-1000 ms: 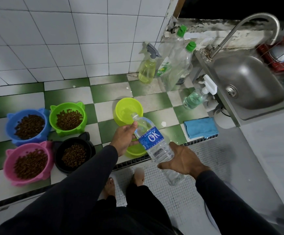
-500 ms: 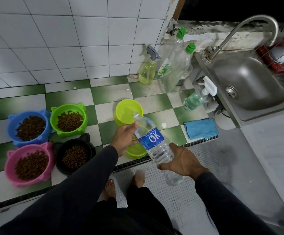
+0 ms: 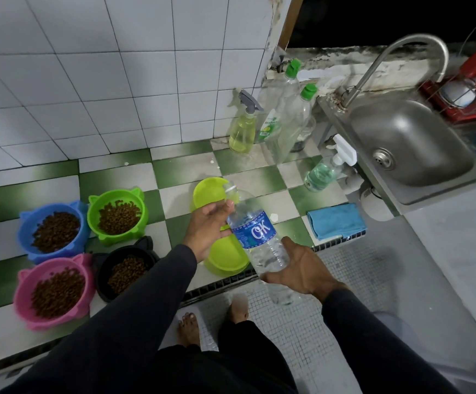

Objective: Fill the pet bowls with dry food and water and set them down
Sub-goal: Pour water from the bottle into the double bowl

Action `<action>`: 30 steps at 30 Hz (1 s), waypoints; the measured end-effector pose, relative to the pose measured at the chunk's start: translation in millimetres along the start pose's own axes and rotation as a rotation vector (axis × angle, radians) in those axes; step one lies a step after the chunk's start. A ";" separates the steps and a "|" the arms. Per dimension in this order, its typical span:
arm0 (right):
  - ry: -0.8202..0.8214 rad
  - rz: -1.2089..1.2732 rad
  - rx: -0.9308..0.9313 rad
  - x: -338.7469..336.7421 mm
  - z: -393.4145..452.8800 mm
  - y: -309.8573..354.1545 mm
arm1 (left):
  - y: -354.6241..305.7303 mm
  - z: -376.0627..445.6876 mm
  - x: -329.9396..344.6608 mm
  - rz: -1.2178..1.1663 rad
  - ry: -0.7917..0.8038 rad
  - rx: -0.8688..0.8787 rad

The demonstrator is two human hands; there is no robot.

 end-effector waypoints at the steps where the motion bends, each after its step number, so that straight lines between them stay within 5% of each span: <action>1: -0.019 0.013 -0.002 -1.9 1.2 0.6 | -5.5 -1.3 2.2 0.005 -0.006 0.015; 12: -0.265 0.198 -0.043 -33.6 28.5 12.7 | -73.5 -7.6 48.7 0.115 0.133 0.182; 19: -0.316 0.425 -0.061 -46.8 56.3 7.9 | -102.3 -3.4 74.1 0.213 0.154 0.355; 25: -0.312 0.369 -0.036 -56.1 79.5 1.6 | -119.2 -1.8 87.1 0.346 0.104 0.519; 28: -0.338 0.291 -0.198 -57.5 85.3 6.2 | -119.6 -0.5 93.6 0.393 0.102 0.543; 30: -0.364 0.510 -0.267 -58.6 87.1 5.6 | -118.4 1.3 95.5 0.424 0.092 0.558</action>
Point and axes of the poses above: each hand's wrist, its own z-axis towards the middle knuckle, its own x-axis out of the palm, y = z × x, the point moved 5 cm from there along z, towards the middle knuckle, and after that the axes turned 10 degrees about -x, right-handed, at the moved point
